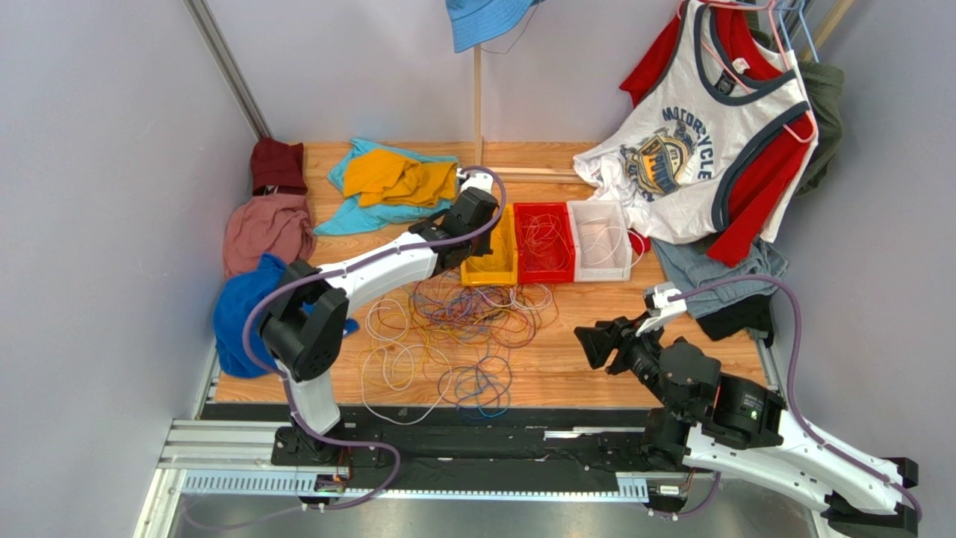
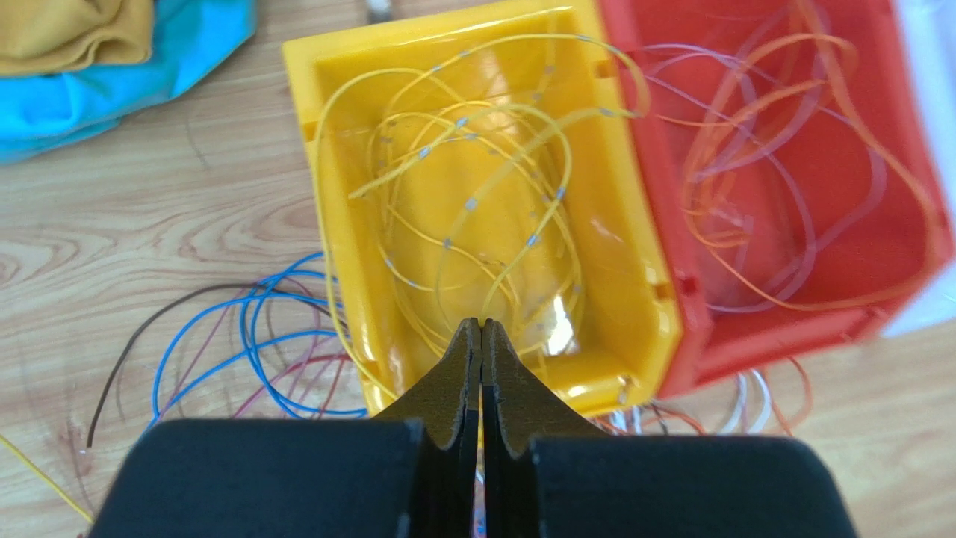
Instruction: Untangle the cables
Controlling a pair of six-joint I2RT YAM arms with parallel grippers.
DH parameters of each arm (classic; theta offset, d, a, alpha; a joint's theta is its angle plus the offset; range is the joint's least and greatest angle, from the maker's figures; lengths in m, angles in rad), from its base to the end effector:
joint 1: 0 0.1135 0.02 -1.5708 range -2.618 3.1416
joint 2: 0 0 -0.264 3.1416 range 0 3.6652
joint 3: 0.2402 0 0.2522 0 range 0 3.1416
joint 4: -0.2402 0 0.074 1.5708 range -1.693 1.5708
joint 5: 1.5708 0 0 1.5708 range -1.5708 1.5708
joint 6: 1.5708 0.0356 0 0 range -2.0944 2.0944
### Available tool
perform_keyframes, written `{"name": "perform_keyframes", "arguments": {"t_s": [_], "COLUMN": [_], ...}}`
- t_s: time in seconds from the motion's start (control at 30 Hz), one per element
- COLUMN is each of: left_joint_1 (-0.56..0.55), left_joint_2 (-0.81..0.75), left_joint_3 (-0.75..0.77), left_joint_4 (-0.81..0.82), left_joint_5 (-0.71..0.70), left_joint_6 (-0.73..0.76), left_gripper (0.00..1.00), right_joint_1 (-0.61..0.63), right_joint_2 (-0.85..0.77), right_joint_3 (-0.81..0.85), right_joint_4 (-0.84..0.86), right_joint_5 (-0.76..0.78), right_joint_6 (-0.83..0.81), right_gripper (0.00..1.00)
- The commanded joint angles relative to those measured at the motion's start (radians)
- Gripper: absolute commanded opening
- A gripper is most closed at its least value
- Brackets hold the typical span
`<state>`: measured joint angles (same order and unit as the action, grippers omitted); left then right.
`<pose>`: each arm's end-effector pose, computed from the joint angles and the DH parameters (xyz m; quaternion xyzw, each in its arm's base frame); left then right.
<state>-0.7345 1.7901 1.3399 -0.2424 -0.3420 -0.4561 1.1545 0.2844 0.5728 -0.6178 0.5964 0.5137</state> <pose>0.3100 -0.2638 0.2499 0.0521 0.8933 -0.1074 0.4332 0.0516 0.0672 0.2813 -0.0827 0.7918 0.2512 0.5505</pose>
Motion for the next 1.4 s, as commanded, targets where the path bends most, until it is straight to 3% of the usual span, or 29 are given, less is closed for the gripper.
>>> {"name": "perform_keyframes", "arguments": {"t_s": [0.0,0.4,0.43,0.5,0.57,0.6,0.7,1.37], "left_joint_1": [0.012,0.030,0.032,0.030,0.032,0.032,0.032,-0.020], "left_joint_2": [0.089,0.259,0.252,0.235,0.203,0.190,0.128,-0.277], "left_joint_3": [0.056,0.174,0.170,0.148,0.134,0.130,0.098,-0.017], "left_joint_4": [-0.015,-0.029,-0.029,-0.015,-0.020,-0.023,-0.028,-0.072], "left_joint_5": [-0.006,0.008,0.006,0.006,0.006,0.003,-0.003,-0.035], "left_joint_6": [-0.044,-0.027,-0.030,-0.029,-0.020,-0.016,-0.016,0.005], "left_gripper": [0.00,0.00,0.04,0.24,0.38,0.53,0.78,0.81], "right_joint_1": [0.002,0.002,0.002,0.002,0.002,0.002,0.002,0.002], "right_joint_2": [-0.014,0.019,0.019,0.018,0.018,0.018,0.013,-0.016], "right_joint_3": [-0.001,-0.007,-0.007,-0.011,-0.011,-0.011,-0.011,-0.016], "right_joint_4": [0.015,0.029,0.030,0.035,0.038,0.038,0.038,0.033], "right_joint_5": [0.005,0.008,0.006,0.005,0.003,0.002,0.003,0.009], "right_joint_6": [0.017,0.006,0.008,0.003,0.003,0.003,0.005,0.009], "right_gripper": [0.51,0.51,0.51,0.51,0.51,0.51,0.51,0.51]}}
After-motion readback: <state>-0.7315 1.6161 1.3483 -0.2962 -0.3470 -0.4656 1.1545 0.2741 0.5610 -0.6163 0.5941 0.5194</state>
